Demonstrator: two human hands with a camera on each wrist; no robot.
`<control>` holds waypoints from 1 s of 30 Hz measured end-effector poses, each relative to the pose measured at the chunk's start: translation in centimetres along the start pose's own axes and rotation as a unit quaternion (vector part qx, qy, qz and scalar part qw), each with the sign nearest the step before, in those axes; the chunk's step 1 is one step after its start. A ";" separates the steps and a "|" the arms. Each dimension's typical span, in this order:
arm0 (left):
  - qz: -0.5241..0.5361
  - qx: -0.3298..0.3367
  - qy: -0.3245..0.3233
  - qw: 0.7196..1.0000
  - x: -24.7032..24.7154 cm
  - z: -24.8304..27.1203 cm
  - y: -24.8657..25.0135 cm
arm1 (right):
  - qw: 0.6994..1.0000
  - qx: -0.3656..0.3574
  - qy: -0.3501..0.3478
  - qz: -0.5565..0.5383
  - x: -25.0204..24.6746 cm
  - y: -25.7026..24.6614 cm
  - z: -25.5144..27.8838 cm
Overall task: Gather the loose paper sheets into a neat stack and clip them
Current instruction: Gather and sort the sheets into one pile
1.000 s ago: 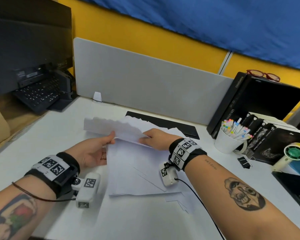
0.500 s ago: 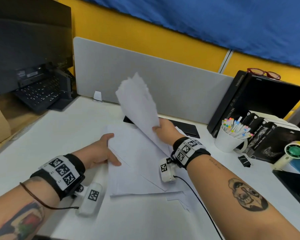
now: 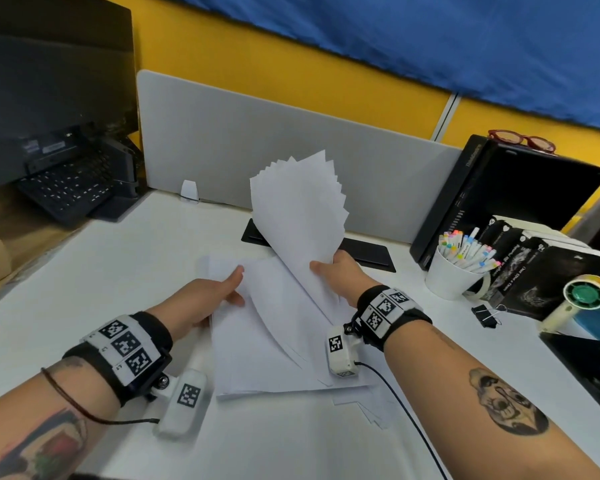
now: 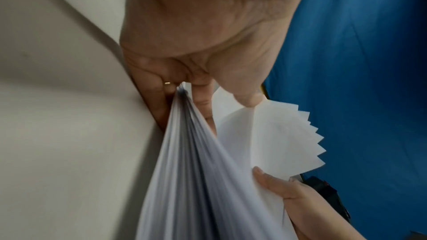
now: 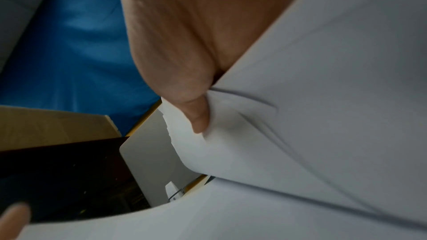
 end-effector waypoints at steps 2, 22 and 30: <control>0.030 -0.013 -0.014 0.999 0.2 0.4 0.3 | 1.000 -0.013 -0.012 0.021 0.4 -0.5 0.6; 0.309 -0.058 -0.071 0.946 -2.1 0.1 0.0 | 0.944 -0.087 -0.191 0.256 -2.5 1.8 3.2; 0.151 -0.042 -0.076 0.985 -1.0 -0.4 -0.7 | 0.997 0.028 0.056 -0.034 -4.7 4.7 1.4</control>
Point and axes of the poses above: each hand's wrist, its own z-axis away from the middle knuckle, its own x-axis out of the palm, y = z × x, the point moved 4 cm from there along -z, towards the middle knuckle, and after that the axes turned 12 degrees about -y, right-handed, at the moved point
